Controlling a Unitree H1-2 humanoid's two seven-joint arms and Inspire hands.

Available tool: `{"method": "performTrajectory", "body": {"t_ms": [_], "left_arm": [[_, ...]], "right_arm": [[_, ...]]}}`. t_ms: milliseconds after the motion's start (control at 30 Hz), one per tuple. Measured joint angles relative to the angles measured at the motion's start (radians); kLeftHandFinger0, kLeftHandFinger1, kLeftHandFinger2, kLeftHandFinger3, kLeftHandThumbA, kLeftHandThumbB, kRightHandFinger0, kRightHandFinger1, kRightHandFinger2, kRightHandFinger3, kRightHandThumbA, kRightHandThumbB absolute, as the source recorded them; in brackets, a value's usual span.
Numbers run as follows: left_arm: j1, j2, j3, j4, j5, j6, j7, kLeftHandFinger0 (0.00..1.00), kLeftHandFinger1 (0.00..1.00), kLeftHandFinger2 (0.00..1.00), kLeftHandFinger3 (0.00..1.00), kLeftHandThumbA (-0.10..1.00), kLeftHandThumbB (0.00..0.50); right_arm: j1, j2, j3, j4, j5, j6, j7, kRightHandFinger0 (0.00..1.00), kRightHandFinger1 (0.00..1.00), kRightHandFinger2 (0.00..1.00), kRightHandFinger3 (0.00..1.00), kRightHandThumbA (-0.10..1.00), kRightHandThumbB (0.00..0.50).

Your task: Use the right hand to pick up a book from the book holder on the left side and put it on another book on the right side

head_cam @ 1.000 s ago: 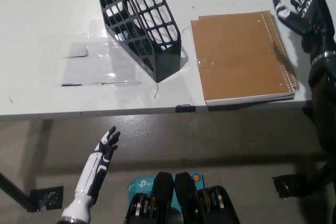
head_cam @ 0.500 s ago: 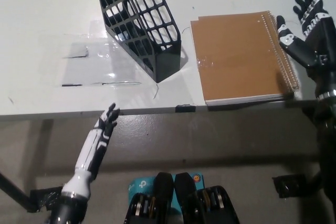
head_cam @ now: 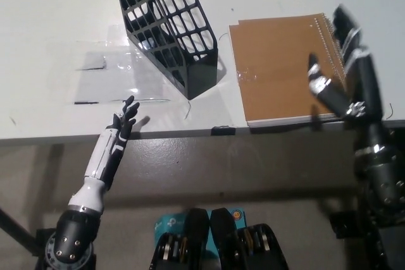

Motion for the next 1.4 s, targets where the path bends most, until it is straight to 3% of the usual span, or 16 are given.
{"method": "performTrajectory", "body": {"t_ms": [167,333,500,600,933,1400], "left_arm": [[0.005,0.001,0.000,-0.006,0.001,0.001,0.000,1.00,1.00,1.00,1.00,1.00,0.116],[0.046,0.008,-0.005,-0.025,0.002,0.001,-0.001,1.00,1.00,1.00,1.00,1.00,0.129],[0.109,0.011,-0.016,-0.033,0.002,0.001,-0.001,1.00,1.00,1.00,1.00,1.00,0.140],[0.148,0.011,-0.024,-0.042,0.002,0.001,-0.007,1.00,1.00,1.00,1.00,1.00,0.130],[0.241,0.010,-0.052,-0.060,0.006,0.002,-0.025,1.00,1.00,1.00,1.00,0.99,0.171],[0.250,0.011,-0.063,-0.069,0.012,0.007,-0.032,1.00,1.00,1.00,1.00,0.96,0.161]], "right_arm": [[0.034,0.001,0.020,0.092,-0.057,-0.069,-0.016,0.86,0.91,1.00,1.00,0.33,0.077],[0.094,0.006,0.035,0.145,-0.098,-0.135,-0.026,0.81,0.87,1.00,1.00,0.35,0.086],[0.165,0.012,0.040,0.156,-0.121,-0.178,-0.028,0.73,0.81,0.97,0.96,0.30,0.099],[0.214,0.017,0.042,0.153,-0.138,-0.195,-0.033,0.74,0.81,0.96,0.94,0.28,0.108],[0.337,0.029,0.043,0.130,-0.158,-0.213,-0.035,0.65,0.74,0.89,0.88,0.27,0.133],[0.343,0.026,0.049,0.129,-0.182,-0.214,-0.034,0.61,0.69,0.86,0.87,0.25,0.141]]}}
